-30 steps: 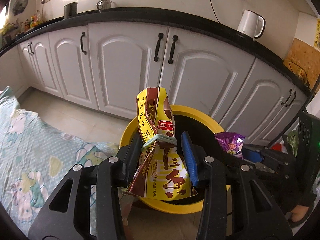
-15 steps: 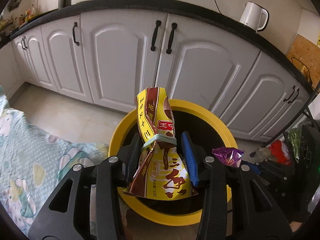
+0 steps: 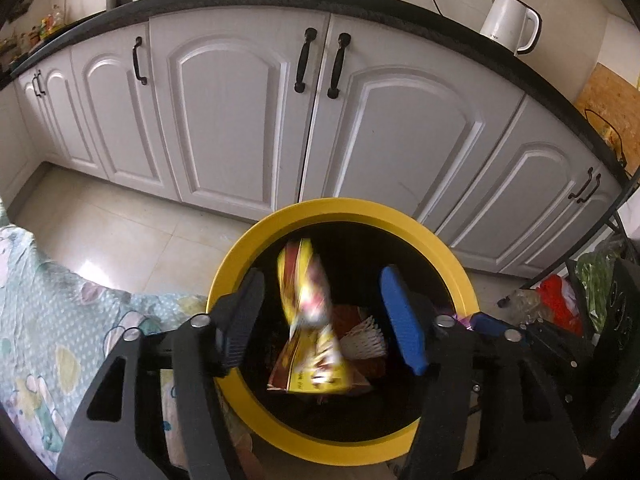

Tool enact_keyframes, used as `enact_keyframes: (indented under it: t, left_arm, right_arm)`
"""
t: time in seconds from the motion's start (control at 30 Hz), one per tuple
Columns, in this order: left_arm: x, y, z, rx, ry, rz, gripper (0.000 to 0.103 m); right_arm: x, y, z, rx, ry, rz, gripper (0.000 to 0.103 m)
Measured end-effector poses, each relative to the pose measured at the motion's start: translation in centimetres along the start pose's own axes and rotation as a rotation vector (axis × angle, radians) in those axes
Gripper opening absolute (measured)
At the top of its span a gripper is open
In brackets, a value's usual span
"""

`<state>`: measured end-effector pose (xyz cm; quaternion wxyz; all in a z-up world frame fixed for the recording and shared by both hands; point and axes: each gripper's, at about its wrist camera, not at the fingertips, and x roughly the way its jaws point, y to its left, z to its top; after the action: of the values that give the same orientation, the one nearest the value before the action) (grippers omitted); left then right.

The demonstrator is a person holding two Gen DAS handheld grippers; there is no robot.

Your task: Collect trash

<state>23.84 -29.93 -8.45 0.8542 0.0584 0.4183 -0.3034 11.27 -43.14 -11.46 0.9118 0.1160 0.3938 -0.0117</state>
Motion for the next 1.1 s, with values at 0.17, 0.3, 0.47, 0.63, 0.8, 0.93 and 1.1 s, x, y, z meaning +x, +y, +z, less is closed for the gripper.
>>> enact_keyframes:
  t: [0.17, 0.3, 0.47, 0.63, 0.8, 0.93, 1.1]
  left_arm:
    - [-0.7, 0.5, -0.2, -0.016, -0.002, 0.011, 0.069]
    - [-1.7, 0.9, -0.5, -0.022, -0.007, 0.023, 0.083]
    - [-3.9, 1.7, -1.3, -0.044, -0.025, 0.046, 0.092]
    - [-6.3, 2.6, -2.3, -0.052, -0.045, 0.083, 0.092]
    - [-9.3, 4.0, -3.6, -0.081, -0.078, 0.108, 0.092]
    - [-11.5, 5.2, -4.7, -0.118, -0.111, 0.133, 0.092]
    - [-14.5, 6.5, -6.5, -0.150, -0.148, 0.173, 0.092]
  right_arm:
    - [-0.5, -0.4, 0.0, 0.016, -0.008, -0.012, 0.056]
    - [-1.2, -0.6, -0.1, 0.025, -0.021, -0.026, 0.065]
    - [-2.7, -0.5, 0.1, 0.033, -0.059, -0.042, 0.081]
    - [-4.3, 0.4, 0.5, 0.029, -0.092, -0.044, 0.091]
    - [-5.7, 2.4, 1.0, -0.003, -0.111, -0.027, 0.097]
    - [-6.7, 4.2, 1.1, -0.027, -0.121, -0.006, 0.097]
    - [-8.3, 7.3, 0.7, -0.075, -0.153, 0.012, 0.097]
